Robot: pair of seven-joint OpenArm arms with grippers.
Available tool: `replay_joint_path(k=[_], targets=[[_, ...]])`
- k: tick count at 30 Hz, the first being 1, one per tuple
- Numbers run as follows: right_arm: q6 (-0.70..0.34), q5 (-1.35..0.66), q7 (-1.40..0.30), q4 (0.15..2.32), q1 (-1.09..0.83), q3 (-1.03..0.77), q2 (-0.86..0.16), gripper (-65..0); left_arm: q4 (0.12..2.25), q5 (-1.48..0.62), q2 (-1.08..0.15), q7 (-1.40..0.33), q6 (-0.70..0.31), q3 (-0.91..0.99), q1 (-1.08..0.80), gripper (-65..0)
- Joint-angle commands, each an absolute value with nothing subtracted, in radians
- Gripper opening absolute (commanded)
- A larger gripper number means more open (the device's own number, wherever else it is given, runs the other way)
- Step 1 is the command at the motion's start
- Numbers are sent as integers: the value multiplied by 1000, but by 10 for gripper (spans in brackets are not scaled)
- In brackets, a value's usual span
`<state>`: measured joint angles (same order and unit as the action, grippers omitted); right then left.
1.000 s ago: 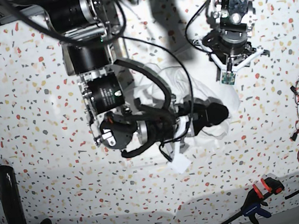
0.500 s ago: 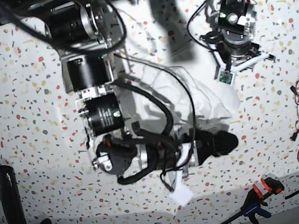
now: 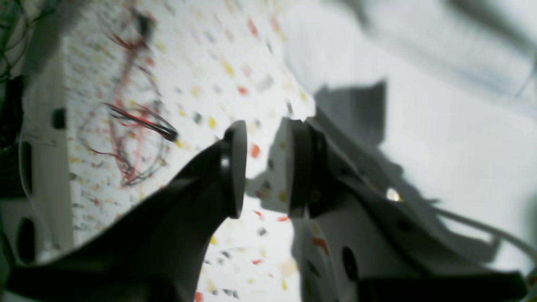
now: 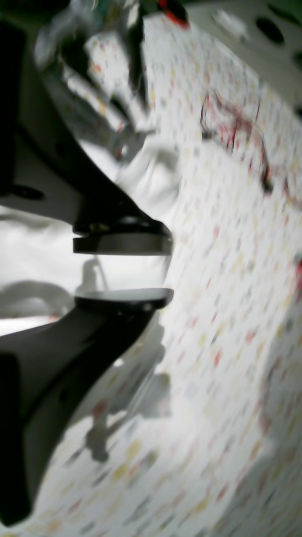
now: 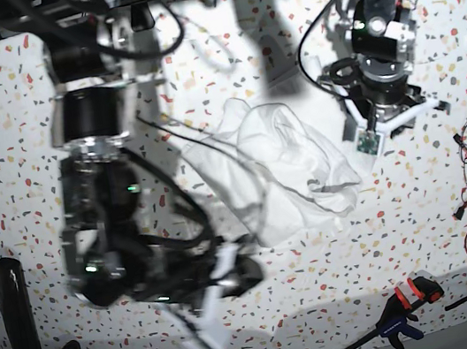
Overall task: Fold the T-shirt properly
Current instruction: 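Lay the folded end onto the stack and press it down with both grippers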
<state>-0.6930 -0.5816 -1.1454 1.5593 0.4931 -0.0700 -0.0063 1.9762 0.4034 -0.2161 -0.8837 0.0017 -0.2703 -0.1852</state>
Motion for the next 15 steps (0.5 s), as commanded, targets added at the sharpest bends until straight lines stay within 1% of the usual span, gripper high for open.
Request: replay_joint_path(k=[1, 4, 5, 9, 11, 13, 15], targets=[[-698, -612, -1125, 1575, 523, -95, -30, -520, 2034, 418, -220, -867, 12, -268, -177, -495], [-698, -612, -1126, 1575, 516, -197, -106, -520, 2133, 363, -220, -851, 7, -270, -186, -495], [-698, -614, -1125, 1575, 511, -234, -132, -520, 2161, 303, -220, -837, -24, -271, -188, -495], [-698, -659, -1126, 1575, 466, -363, -234, -520, 2233, -45, -216, -778, -268, -276, -199, -495], [-698, -686, -1126, 1575, 437, -406, -279, -520, 2239, -133, -216, -742, -344, -297, -196, -495], [-698, -692, -1126, 1575, 409, -432, -316, -520, 2238, -129, -213, -687, -348, -325, -188, -495], [-698, -692, -1126, 1575, 385, -444, -342, -520, 2238, -112, -201, -680, -339, -356, -168, -495]])
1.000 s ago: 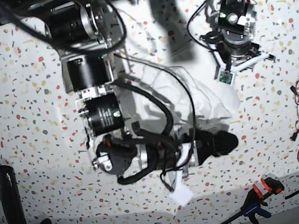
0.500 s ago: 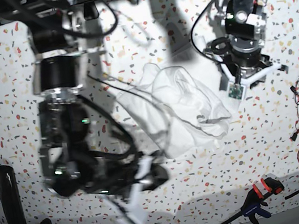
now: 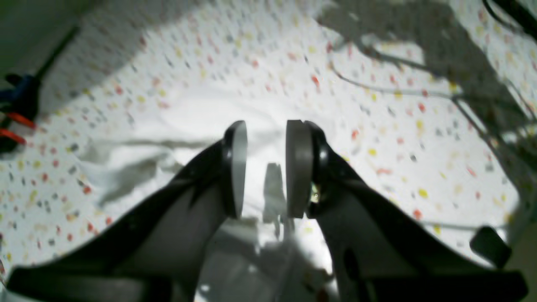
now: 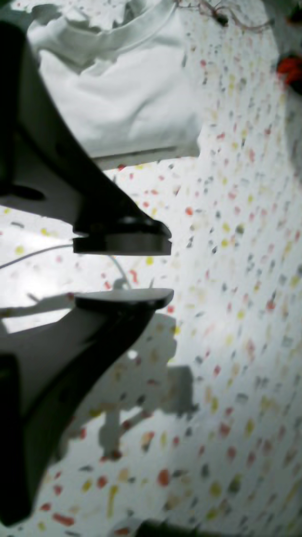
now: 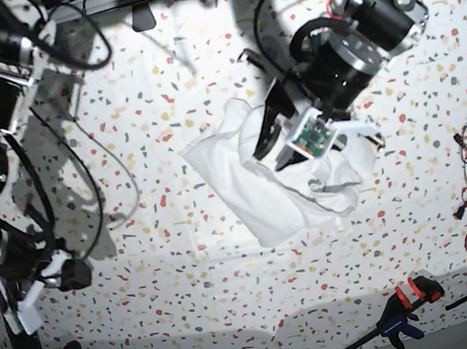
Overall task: Fold the T-shirt properly
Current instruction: 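Lay the folded end onto the stack and press it down with both grippers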
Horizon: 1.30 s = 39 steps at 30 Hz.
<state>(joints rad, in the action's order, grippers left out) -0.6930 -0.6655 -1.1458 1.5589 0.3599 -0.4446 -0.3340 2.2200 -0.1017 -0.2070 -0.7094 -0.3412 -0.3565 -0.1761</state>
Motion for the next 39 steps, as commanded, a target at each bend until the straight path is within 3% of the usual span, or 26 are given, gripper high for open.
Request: replay_joint_path(k=[1, 3, 8, 11, 17, 26, 30, 33, 39], targets=[[-698, -692, -1126, 1575, 375, -445, -352, -520, 2238, -89, -189, -683, -329, -374, -162, -495], [-698, -691, -1126, 1575, 360, -445, -361, -520, 2230, -29, -155, -679, -322, -411, -160, -485], [-698, -693, -1126, 1575, 351, -445, -357, -520, 2131, 150, -97, -645, -323, -525, -160, -355], [-698, -693, -1126, 1575, 350, -445, -358, -520, 2021, 276, -71, -632, -308, -553, -160, -332], [-698, -722, -1126, 1575, 347, -445, -357, -520, 1943, 325, -45, -649, -30, -551, -159, -332], [-698, -722, -1126, 1575, 345, -445, -358, -520, 1996, 322, -45, -774, -6, -551, -147, -355], [-698, -722, -1126, 1575, 345, -445, -358, -520, 1996, 382, -57, -908, 120, -551, -149, -421], [-698, -722, -1126, 1575, 345, -445, -358, -520, 1996, 492, -76, -946, 186, -551, -149, -425], [-698, -733, -1126, 1575, 345, -445, -358, -520, 1996, 558, -86, -1100, 207, -551, -162, -425]])
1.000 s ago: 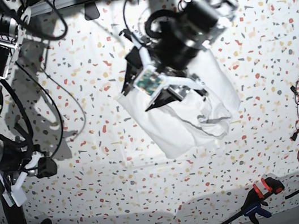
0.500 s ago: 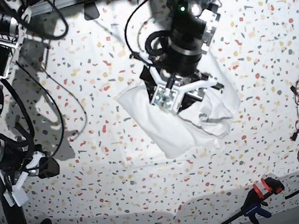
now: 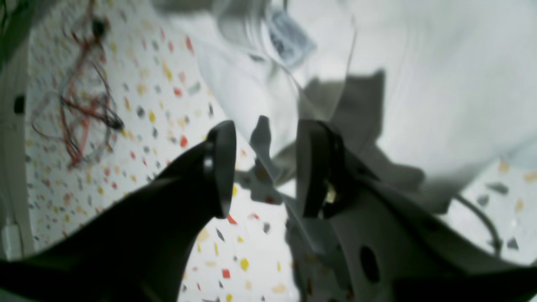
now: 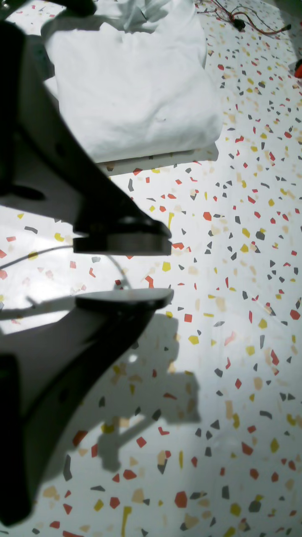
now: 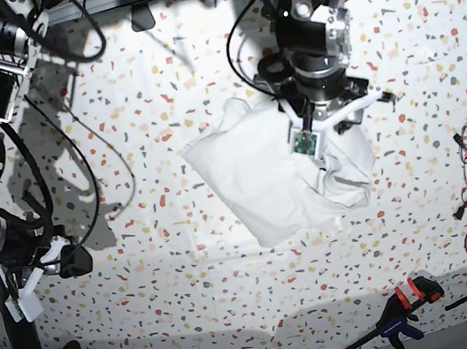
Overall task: Fold the T-shirt properly
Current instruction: 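Lay the folded end onto the stack and press it down with both grippers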
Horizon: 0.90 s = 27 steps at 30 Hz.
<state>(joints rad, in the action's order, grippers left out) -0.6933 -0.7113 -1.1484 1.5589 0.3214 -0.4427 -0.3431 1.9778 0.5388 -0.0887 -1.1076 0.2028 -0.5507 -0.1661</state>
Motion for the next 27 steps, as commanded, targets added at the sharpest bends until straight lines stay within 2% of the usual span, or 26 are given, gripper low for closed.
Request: replay_joint_path(k=[1, 6, 10, 14, 19, 21, 24, 27], targets=[[-698, -745, -1126, 1575, 345, -445, -358, -520, 1996, 560, -86, -1099, 207, -551, -173, -425], [-698, -744, -1126, 1575, 345, -445, -358, -520, 1995, 632, -91, -1098, 206, -551, -249, -425], [-698, -757, -1126, 1575, 345, -445, -358, -520, 1995, 682, -142, -1099, 211, -551, -269, -425], [-698, -859, -1126, 1575, 346, -435, -357, -520, 2011, 814, -161, -1081, 298, -551, -261, -425], [-698, -895, -1124, 1575, 347, -318, -334, -520, 2178, 818, -135, -986, 334, -574, -261, -425], [-698, -894, -1113, 1575, 350, -256, -312, -520, 2256, 792, -131, -912, 332, -618, -261, -425], [-698, -862, -1051, 1575, 366, -159, -266, -520, 2321, 632, -131, -882, 312, -710, -261, -425], [-698, -712, -975, 1569, 395, -61, -203, -520, 2309, 479, -133, -881, 216, -772, -260, -425]])
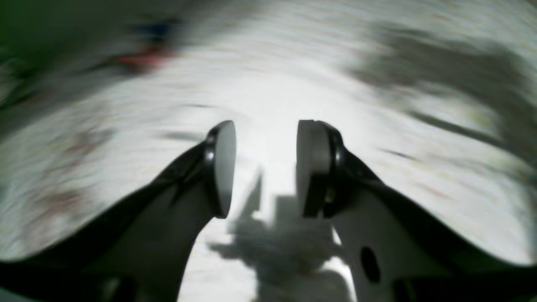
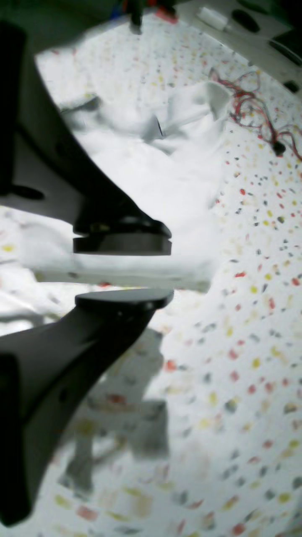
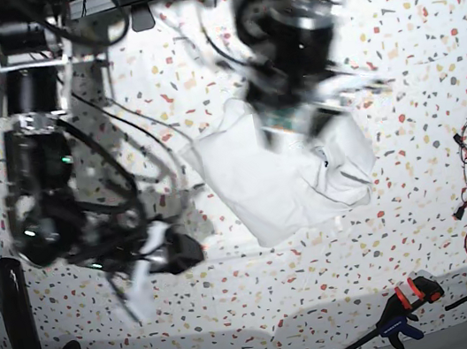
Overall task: Fold the T-shirt properly
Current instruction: 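Lay the folded end onto the stack and press it down with both grippers, then release the right gripper and move it away from the folded shirt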
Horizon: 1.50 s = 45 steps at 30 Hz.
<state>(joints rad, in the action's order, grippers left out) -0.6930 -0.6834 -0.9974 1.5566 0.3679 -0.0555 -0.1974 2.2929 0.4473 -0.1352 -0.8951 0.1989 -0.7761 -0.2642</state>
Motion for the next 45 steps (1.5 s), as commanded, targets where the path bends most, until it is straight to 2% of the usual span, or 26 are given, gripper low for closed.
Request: replay_joint_path(k=[1, 4, 10, 13, 18, 21, 26, 31, 35, 40, 45], targets=[[-698, -659, -966, 1560, 406, -33, -180, -520, 2298, 449, -137, -875, 204, -772, -261, -425], [-698, -560, -937, 1505, 439, 25, -120, -520, 2255, 437, -136, -855, 202, -762, -261, -425], [-698, -548, -882, 1326, 532, 39, -33, -520, 2107, 416, -136, -838, 202, -670, -261, -425], [-698, -484, -797, 1214, 596, 39, 1, -520, 2053, 330, -136, -834, 200, -656, -261, -425], [-670, -321, -634, 997, 708, 39, 44, -520, 2034, 226, -122, -750, 127, -667, -266, -425], [-619, -232, -545, 807, 766, 39, 67, -520, 1960, 277, -108, -738, 127, -666, -257, -425], [-616, -171, -461, 559, 778, 39, 86, -520, 1776, 326, -109, -731, 142, -660, -200, -425], [-625, -135, -516, 550, 736, 41, 61, -520, 1705, 410, -116, -736, 173, -638, -156, -425], [-683, -257, -616, 580, 704, 41, -9, -520, 1705, 467, -144, -734, 172, -609, -143, -425], [-698, -430, -778, 770, 589, 41, -99, -520, 1705, 521, -199, -706, 174, -527, -137, -425], [-698, -539, -902, 1022, 452, 41, -153, -520, 1705, 434, -220, -692, 175, -437, -112, -425]])
